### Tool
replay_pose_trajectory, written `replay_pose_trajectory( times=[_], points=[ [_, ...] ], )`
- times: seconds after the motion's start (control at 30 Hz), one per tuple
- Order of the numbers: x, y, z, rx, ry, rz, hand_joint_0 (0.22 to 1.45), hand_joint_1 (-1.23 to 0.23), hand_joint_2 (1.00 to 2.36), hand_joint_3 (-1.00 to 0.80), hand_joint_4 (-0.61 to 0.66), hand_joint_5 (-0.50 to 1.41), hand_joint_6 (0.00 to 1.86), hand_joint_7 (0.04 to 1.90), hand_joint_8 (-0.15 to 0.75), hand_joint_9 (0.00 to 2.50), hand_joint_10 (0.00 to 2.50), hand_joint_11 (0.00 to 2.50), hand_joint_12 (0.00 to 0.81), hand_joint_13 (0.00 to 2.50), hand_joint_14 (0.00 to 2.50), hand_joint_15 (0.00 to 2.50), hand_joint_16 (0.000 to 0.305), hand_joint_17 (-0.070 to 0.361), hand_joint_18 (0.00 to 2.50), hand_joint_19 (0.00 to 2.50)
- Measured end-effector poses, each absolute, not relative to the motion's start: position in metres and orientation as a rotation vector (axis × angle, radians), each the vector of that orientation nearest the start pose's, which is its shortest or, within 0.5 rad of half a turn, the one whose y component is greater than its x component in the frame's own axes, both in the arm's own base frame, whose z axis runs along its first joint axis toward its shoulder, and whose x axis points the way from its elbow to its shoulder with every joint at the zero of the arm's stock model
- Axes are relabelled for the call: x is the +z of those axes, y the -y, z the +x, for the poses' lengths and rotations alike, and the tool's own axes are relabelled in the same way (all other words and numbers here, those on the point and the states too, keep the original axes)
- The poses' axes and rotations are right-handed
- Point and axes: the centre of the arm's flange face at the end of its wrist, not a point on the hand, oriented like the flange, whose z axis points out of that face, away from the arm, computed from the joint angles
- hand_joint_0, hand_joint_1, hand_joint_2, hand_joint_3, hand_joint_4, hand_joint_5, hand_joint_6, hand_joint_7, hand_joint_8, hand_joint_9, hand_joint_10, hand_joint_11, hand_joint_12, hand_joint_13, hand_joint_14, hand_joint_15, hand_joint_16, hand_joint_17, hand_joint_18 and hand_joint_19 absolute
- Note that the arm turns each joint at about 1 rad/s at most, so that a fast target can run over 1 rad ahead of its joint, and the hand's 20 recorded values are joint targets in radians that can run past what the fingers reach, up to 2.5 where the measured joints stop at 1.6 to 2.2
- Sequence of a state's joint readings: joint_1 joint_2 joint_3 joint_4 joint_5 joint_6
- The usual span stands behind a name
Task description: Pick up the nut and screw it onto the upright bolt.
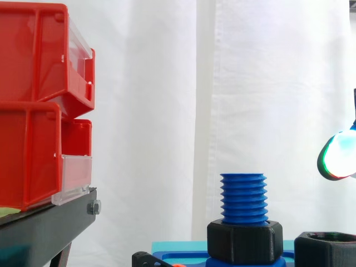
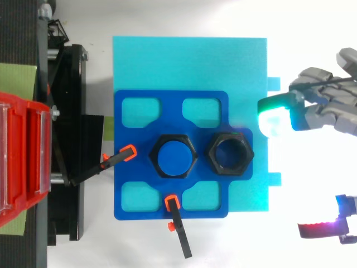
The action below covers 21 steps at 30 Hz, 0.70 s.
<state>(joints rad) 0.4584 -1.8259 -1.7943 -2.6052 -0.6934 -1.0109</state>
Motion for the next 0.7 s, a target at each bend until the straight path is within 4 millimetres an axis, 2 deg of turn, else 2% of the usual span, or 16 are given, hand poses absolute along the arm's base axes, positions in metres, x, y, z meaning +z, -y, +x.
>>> replay_pose_trajectory(
  times=[0.33,0.6,0.7],
  points=[
    [0.295,-0.044,0.564,0.123,-1.312,0.782,0.5,-0.7,1.0,-0.5,0.23,-0.22,0.5,0.66,0.318,0.42,0.0,0.0,0.358,0.34,0.0,0.0,0.041,0.091,0.15,0.0],
    [0.277,-0.049,0.57,0.11,-1.307,0.792,0.5,-0.7,1.0,-0.5,0.23,-0.22,0.5,0.66,0.319,0.42,0.0,0.0,0.368,0.35,0.0,0.0,0.042,0.095,0.17,0.0],
    [0.276,-0.05,0.572,0.103,-1.305,0.787,0.48,-0.75,1.0,-0.5,0.23,-0.22,0.5,0.68,0.32,0.41,0.0,0.0,0.384,0.36,0.0,0.0,0.045,0.102,0.19,0.0]
  ],
)
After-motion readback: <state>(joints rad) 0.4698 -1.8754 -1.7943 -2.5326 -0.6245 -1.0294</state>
